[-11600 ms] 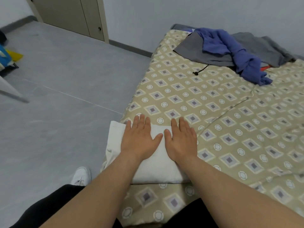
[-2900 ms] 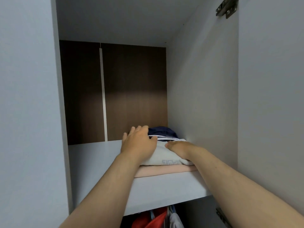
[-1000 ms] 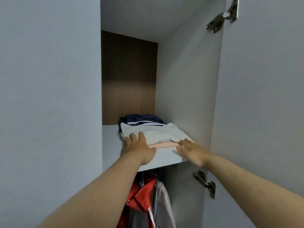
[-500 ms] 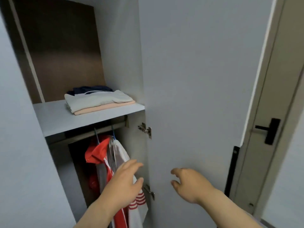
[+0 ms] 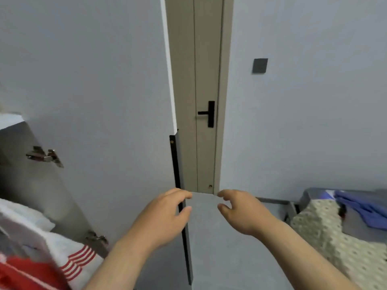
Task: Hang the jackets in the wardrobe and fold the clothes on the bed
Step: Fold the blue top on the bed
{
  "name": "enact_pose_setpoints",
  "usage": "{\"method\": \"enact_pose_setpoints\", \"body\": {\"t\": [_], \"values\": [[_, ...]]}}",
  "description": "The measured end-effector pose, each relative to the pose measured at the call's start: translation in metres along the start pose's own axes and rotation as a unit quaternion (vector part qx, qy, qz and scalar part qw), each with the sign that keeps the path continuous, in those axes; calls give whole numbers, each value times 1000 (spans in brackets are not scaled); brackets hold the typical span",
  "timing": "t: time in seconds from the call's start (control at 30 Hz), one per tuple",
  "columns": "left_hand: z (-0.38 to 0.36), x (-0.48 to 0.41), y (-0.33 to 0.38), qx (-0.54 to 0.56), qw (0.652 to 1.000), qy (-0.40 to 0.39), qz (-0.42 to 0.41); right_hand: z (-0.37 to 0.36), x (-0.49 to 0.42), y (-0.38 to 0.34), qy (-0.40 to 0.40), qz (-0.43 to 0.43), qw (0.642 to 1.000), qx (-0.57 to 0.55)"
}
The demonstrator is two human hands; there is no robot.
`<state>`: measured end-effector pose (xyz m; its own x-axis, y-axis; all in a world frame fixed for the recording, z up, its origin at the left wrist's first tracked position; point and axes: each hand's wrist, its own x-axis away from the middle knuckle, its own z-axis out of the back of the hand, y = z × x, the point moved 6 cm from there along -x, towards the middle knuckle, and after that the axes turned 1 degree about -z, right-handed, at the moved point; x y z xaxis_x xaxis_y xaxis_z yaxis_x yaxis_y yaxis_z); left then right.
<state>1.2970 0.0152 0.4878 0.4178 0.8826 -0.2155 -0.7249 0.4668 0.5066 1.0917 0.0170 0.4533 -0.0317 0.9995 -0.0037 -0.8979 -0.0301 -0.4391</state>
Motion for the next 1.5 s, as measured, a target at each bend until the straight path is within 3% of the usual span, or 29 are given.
{"method": "enact_pose_setpoints", "body": {"t": [0.33, 0.73, 0.9, 1.07, 1.5], "values": [[-109, -30, 45, 43, 978, -167, -121, 11, 81, 102, 26, -209, 977, -12], [-239, -93, 224, 66, 921, -276, -269, 76, 225, 264, 111, -413, 900, -81], [-288, -122, 281, 46, 911, -289, -291, 99, 251, 335, 147, -446, 877, -104], [-322, -157, 308, 12, 916, -279, -289, 114, 249, 387, 155, -439, 878, -109], [-464, -277, 373, 1, 892, -348, -288, 134, 234, 541, 162, -493, 847, -116]]}}
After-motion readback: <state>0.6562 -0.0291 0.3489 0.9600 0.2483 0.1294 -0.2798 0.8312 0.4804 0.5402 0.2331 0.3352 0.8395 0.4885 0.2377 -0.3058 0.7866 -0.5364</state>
